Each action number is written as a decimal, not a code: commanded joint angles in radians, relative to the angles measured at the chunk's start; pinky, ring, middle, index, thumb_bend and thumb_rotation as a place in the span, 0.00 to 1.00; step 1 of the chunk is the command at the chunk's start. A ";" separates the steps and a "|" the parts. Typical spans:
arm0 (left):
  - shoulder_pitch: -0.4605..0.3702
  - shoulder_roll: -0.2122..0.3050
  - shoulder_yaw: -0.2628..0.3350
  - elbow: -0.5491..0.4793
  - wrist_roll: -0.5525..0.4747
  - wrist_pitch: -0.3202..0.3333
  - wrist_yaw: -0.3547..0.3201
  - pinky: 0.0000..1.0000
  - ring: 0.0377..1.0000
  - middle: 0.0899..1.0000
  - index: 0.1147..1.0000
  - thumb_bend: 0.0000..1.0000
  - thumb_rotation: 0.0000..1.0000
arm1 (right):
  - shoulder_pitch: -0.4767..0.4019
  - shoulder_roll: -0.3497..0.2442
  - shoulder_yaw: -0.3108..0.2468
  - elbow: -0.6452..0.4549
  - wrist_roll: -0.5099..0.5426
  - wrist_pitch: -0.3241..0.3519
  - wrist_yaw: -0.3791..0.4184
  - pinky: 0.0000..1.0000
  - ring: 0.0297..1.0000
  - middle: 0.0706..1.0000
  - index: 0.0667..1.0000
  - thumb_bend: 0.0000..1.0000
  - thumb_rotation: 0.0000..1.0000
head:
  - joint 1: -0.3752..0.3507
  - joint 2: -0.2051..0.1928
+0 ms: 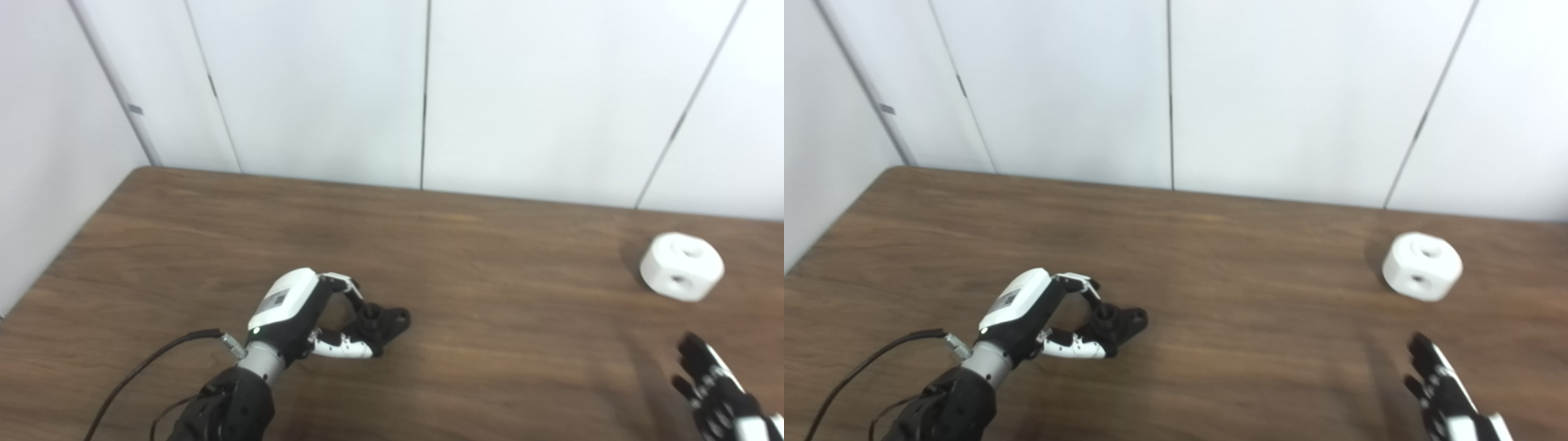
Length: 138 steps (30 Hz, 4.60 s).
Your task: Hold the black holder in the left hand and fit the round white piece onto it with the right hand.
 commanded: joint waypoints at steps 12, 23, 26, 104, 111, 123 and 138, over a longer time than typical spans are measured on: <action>0.103 -0.068 -0.142 -0.148 0.155 -0.152 -0.061 0.92 0.85 0.74 0.42 0.52 0.05 | -0.029 0.027 0.033 -0.134 -0.069 0.074 -0.026 0.91 0.94 0.93 0.91 0.69 0.97 | -0.081 0.061; 0.137 -0.117 -0.193 -0.118 0.212 -0.240 -0.123 0.91 0.86 0.75 0.42 0.52 0.05 | -0.060 0.041 0.050 -0.214 -0.103 0.181 -0.034 0.92 0.95 0.93 0.92 0.69 0.99 | -0.110 0.119; 0.151 -0.129 -0.204 -0.092 0.215 -0.264 -0.119 0.90 0.86 0.76 0.42 0.52 0.05 | -0.068 0.042 0.056 -0.228 -0.114 0.202 -0.037 0.92 0.95 0.93 0.92 0.69 1.00 | -0.112 0.127; 0.236 -0.049 -0.154 0.153 0.208 -0.478 0.036 0.89 0.86 0.76 0.42 0.52 0.05 | -0.705 -0.330 0.059 0.245 -0.708 0.291 0.158 0.95 1.00 0.99 0.93 0.78 0.45 | -0.465 -0.076; 0.239 -0.047 -0.155 0.151 0.201 -0.480 0.034 0.89 0.85 0.76 0.42 0.52 0.05 | -0.790 -0.384 0.104 0.353 -0.808 0.291 0.264 0.92 1.00 1.00 0.93 0.84 0.38 | -0.467 -0.076; 0.244 -0.056 -0.157 0.145 0.203 -0.482 0.041 0.87 0.84 0.75 0.42 0.52 0.05 | -0.884 -0.441 0.203 0.512 -0.861 0.287 0.317 0.95 1.00 1.00 0.91 0.88 0.32 | -0.467 -0.076; 0.251 -0.065 -0.158 0.119 0.217 -0.463 0.016 0.87 0.85 0.76 0.42 0.52 0.05 | -0.897 -0.450 0.257 0.581 -0.844 0.253 0.287 0.96 1.00 0.98 0.91 0.85 0.36 | -0.445 -0.075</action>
